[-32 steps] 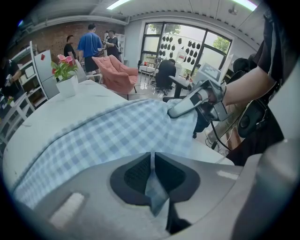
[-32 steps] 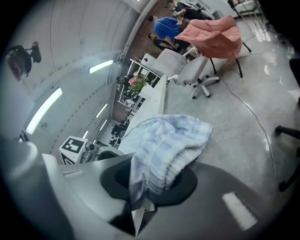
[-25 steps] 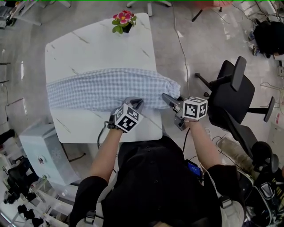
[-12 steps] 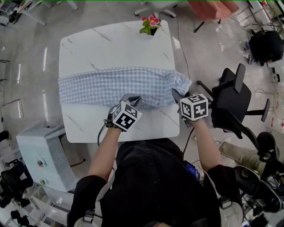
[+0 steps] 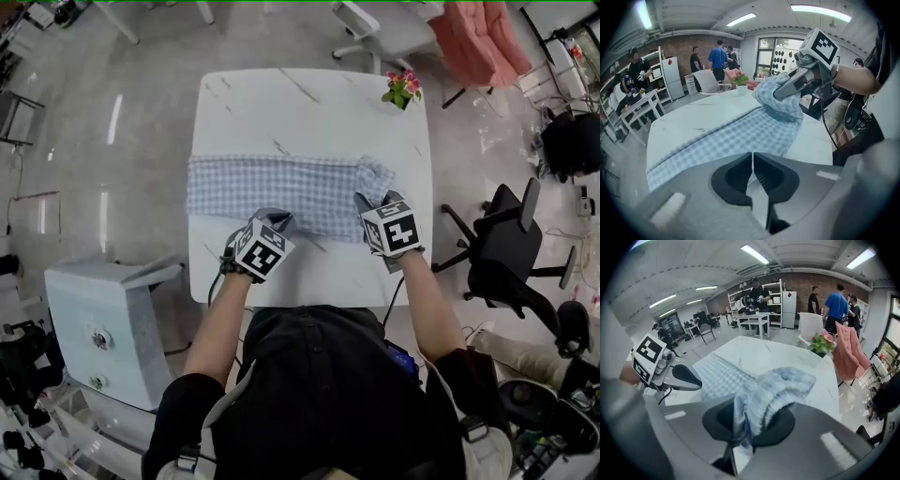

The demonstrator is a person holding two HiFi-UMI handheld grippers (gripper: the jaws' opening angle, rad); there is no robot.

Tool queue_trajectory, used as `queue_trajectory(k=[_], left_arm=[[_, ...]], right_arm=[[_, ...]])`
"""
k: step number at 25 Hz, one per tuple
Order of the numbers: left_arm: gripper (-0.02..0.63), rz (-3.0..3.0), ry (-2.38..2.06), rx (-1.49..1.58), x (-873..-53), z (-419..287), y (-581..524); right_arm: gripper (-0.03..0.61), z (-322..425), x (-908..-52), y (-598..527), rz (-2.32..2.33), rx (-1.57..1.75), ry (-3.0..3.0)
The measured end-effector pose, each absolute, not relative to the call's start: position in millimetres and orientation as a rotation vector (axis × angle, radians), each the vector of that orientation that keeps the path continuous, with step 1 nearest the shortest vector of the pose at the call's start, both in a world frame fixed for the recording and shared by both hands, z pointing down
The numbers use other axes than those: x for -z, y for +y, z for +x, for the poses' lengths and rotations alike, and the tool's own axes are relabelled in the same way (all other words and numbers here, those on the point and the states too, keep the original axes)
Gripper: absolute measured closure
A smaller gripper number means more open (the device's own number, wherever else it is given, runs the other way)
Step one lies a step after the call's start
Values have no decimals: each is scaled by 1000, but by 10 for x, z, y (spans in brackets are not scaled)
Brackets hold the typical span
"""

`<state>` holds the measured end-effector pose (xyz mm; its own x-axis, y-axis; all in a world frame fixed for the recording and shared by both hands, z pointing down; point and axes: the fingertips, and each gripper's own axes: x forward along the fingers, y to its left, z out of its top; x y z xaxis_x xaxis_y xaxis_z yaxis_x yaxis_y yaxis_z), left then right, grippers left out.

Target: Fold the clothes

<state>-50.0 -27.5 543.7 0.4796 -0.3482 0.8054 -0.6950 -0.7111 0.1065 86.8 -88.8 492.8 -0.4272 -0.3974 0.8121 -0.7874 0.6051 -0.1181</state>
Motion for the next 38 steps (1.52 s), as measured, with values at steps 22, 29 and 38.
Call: queue_trajectory(k=[22,29,38], left_arm=[[592,2215,-876,-1057,-5541,-2056,97],[592,2199,-890,-1035,-5565,-2182,113],[592,2173,-924,-1003,-5542,-2375,122]], right_arm=[[400,-1042,-6026,-730,751,-487,-1811],[327,-1384,-5876,-709,749,-404,-1870],[327,-1751,-5826,-824,704,-322,-1890]])
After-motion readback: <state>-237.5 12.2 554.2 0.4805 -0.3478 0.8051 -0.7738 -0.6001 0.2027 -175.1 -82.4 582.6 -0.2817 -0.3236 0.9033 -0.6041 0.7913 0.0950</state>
